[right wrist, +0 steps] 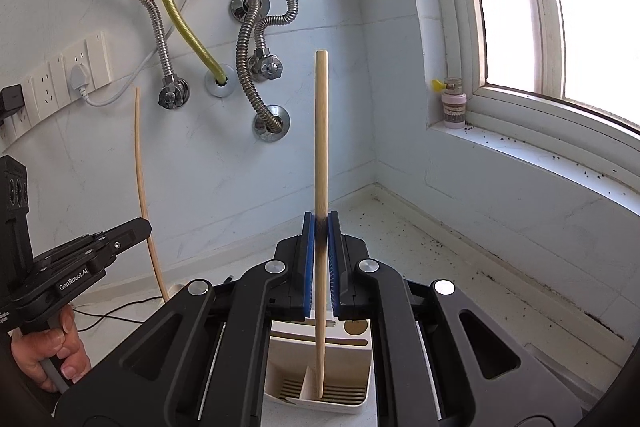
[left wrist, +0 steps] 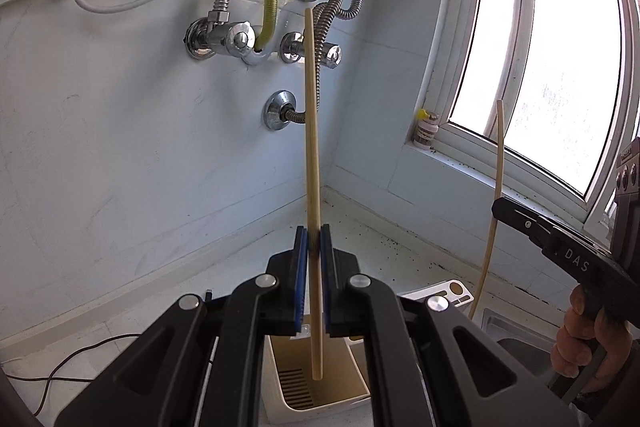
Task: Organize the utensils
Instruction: 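Lower the chopstick into a holder slot and open the right gripper, then move the right tool back down toward the row of chopsticks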
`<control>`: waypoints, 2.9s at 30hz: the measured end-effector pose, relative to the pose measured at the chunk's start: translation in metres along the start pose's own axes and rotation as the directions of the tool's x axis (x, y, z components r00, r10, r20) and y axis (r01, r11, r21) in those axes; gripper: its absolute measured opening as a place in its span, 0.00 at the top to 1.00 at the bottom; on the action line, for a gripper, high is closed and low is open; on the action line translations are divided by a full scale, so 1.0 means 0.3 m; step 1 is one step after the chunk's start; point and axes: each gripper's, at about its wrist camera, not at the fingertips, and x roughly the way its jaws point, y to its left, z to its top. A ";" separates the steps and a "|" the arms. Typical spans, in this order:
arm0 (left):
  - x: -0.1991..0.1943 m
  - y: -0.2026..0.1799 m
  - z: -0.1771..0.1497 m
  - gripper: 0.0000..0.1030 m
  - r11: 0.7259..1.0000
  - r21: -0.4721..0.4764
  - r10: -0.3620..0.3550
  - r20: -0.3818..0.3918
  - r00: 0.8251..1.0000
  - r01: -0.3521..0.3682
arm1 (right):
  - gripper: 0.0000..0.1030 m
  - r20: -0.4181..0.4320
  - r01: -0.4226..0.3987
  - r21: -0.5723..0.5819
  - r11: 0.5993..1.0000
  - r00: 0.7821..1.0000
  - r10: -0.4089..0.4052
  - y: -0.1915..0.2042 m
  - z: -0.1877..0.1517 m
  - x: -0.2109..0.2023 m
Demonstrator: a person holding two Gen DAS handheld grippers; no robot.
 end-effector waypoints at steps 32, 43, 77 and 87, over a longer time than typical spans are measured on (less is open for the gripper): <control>-0.166 -0.004 0.022 0.34 0.995 0.039 0.082 0.181 0.980 -0.091 | 0.48 0.079 -0.045 0.001 0.999 0.996 0.044 0.047 0.016 -0.095; -0.468 0.076 0.071 0.18 0.978 -0.015 0.205 0.265 0.942 -0.209 | 0.48 0.122 -0.137 -0.042 0.990 0.982 0.142 0.188 0.063 -0.218; -0.936 0.376 -0.591 0.05 0.822 -0.229 0.473 -0.236 0.849 -0.521 | 0.08 -0.297 -0.362 -0.025 0.932 0.893 0.339 0.575 -0.494 -0.258; -0.786 0.411 -0.815 0.05 0.805 -0.289 0.348 -0.478 0.806 -0.519 | 0.08 -0.454 -0.320 -0.031 0.947 0.848 0.272 0.572 -0.651 -0.206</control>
